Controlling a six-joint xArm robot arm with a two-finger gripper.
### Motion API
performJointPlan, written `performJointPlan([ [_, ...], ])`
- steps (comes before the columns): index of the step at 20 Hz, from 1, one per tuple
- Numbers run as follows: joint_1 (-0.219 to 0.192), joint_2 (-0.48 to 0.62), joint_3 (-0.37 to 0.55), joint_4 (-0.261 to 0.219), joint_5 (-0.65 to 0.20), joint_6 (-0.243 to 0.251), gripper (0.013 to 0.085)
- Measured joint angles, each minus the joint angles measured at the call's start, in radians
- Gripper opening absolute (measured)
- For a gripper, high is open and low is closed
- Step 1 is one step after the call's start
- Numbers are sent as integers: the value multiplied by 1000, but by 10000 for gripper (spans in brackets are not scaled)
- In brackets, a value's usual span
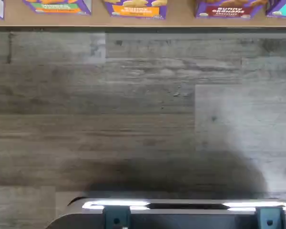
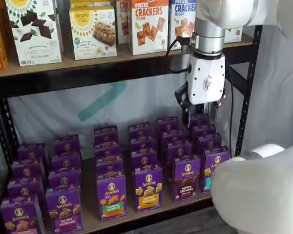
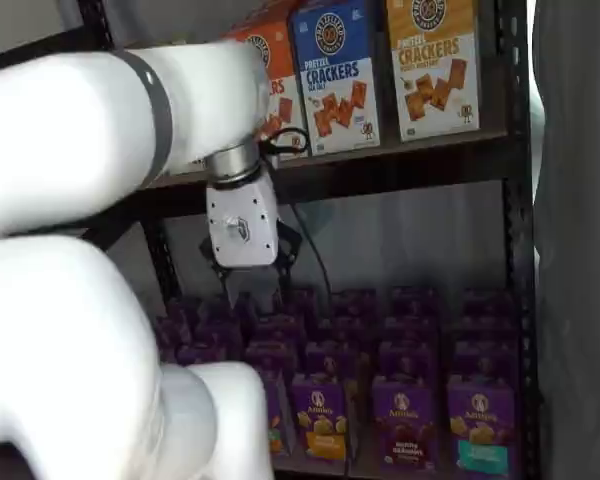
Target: Pick up the purple box with a brown patch in the center, on the bottom shelf, the fifth box from the left
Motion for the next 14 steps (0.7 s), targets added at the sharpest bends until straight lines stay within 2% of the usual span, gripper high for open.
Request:
performJointPlan([
  [3,17,0,0,-31,0,20,850],
  [8,11,-3,8,-34,-8,17,850],
  [14,20,9,41,-47,-71,28,850],
])
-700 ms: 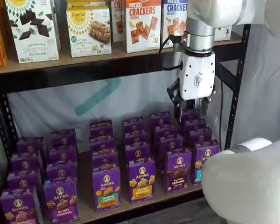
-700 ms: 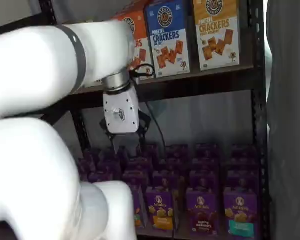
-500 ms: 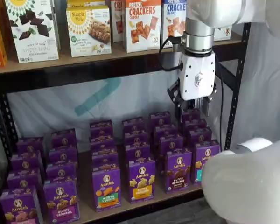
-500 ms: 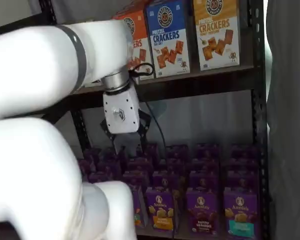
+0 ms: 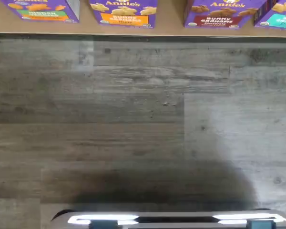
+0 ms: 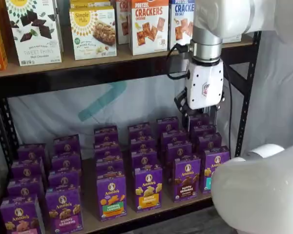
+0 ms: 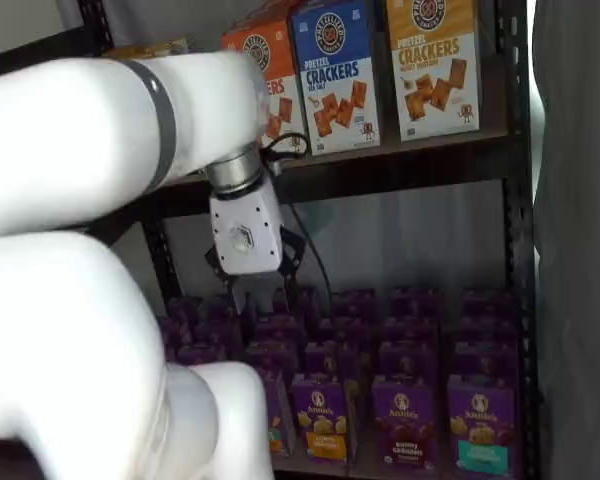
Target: Pick up the purple box with a brown patch in the center, on the bottom shelf, the fifth box from the left
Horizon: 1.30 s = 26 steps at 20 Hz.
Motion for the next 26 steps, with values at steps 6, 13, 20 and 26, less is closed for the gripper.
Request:
performJointPlan([
  [6,-11,58,40,11,-98,-11,850],
  [13,-36,154,87,-4,-245,-29,850],
  [20,-72,273,123,-19,-411,-53,850],
  [26,-103,426,122,-24,-548,-78,850],
])
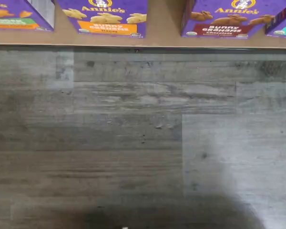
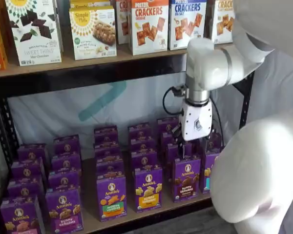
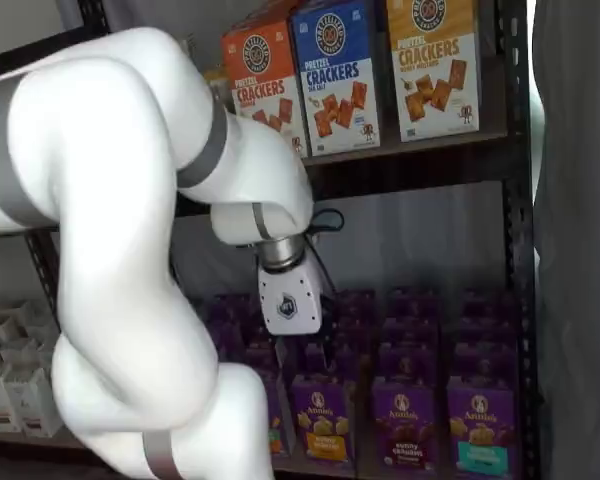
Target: Pick up the purple box with a brown patch in the center, on the bottom shelf, the fifth box from the left
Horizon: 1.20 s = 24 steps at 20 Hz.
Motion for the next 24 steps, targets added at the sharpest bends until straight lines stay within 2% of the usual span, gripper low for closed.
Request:
performJointPlan([
  [10,-60,322,-59,7,-261,-62,850],
  [17,-90,499,-131,-7,-370,-79,850],
  [24,-119,663,-228,-23,-440,-93,850],
])
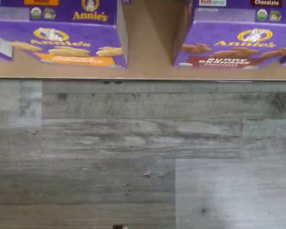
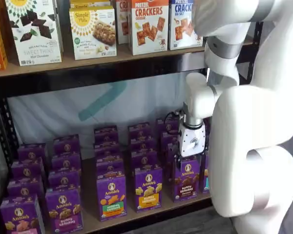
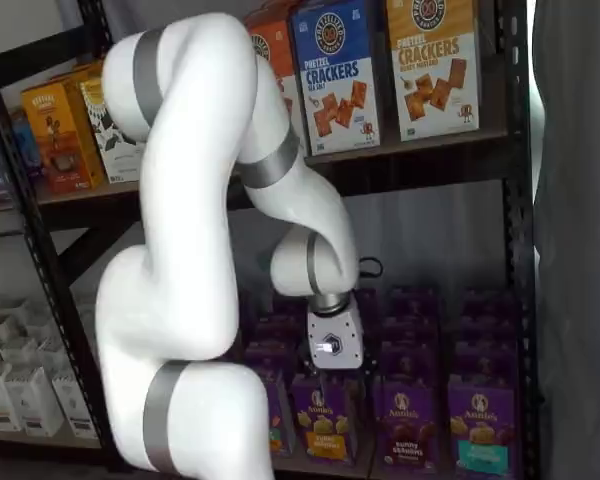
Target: Pick up the purple box with a brown patch in the center, on the bottom shelf, the fifth box from the left
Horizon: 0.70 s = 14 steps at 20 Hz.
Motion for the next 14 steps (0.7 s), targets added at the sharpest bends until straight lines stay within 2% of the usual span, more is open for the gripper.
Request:
performJointPlan([
  [2,-8,43,-31,-6,-11,-2,850],
  [14,-51,261,-215,30,-45,-80,850],
])
